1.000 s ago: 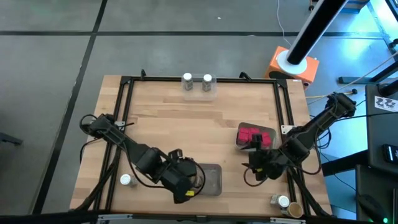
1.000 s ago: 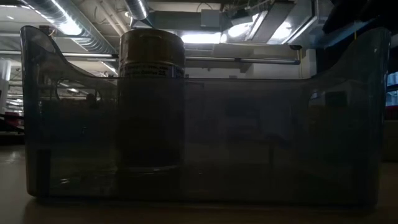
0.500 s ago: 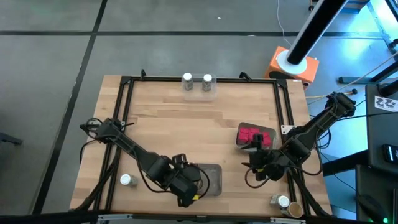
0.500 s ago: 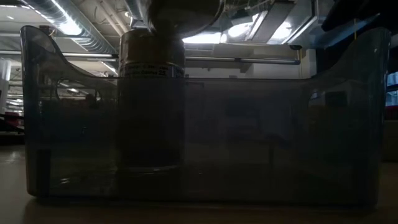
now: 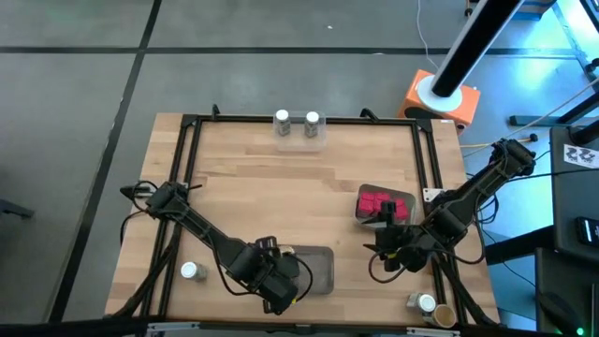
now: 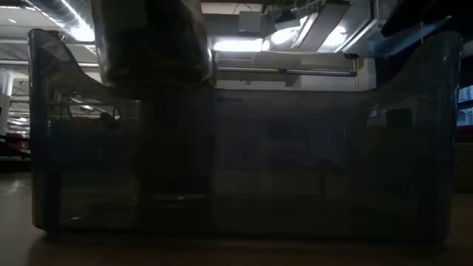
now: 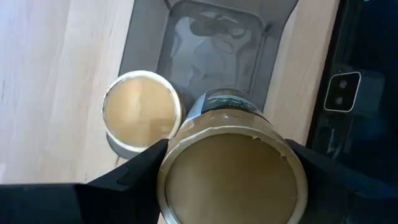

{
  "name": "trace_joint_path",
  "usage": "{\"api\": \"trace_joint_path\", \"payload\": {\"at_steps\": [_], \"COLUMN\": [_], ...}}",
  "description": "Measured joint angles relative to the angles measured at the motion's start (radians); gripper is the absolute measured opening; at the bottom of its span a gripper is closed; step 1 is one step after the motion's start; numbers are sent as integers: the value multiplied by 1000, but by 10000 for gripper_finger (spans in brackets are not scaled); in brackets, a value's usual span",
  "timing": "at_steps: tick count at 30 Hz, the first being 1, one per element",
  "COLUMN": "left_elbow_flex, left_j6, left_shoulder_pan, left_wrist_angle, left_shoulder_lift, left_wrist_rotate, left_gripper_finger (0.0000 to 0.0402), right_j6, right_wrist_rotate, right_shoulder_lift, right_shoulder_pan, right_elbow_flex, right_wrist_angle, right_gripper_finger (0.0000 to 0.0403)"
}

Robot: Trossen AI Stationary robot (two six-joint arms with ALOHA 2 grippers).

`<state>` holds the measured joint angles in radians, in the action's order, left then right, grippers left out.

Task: Sort spices by type
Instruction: Put the gold seasoning bottle into the black bin

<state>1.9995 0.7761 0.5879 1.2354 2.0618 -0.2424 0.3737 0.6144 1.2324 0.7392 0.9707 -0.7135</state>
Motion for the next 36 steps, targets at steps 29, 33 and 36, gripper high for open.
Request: {"api": "trace_joint_path", "payload": {"at_steps": [29,33,36], "left_elbow_flex": [4,3,2], "left_j6": [-23,13,33], "left_shoulder_pan": [-6,-11,-12], "left_wrist_angle": [-15,-13,-11], "left_shoulder_lift": [94,95,96], "left_wrist_rotate": [13,6,3], "left_gripper_finger": [280,285,301], "right_j6": [-2,-2,-2], "right_wrist_rotate": [10,10,9], "right_shoulder_lift": [0,0,0], "right_shoulder_pan": [0,0,0], "right_elbow_flex": [0,0,0], "right_wrist_angle": [5,5,5], "right_gripper_finger": [289,289,289]}}
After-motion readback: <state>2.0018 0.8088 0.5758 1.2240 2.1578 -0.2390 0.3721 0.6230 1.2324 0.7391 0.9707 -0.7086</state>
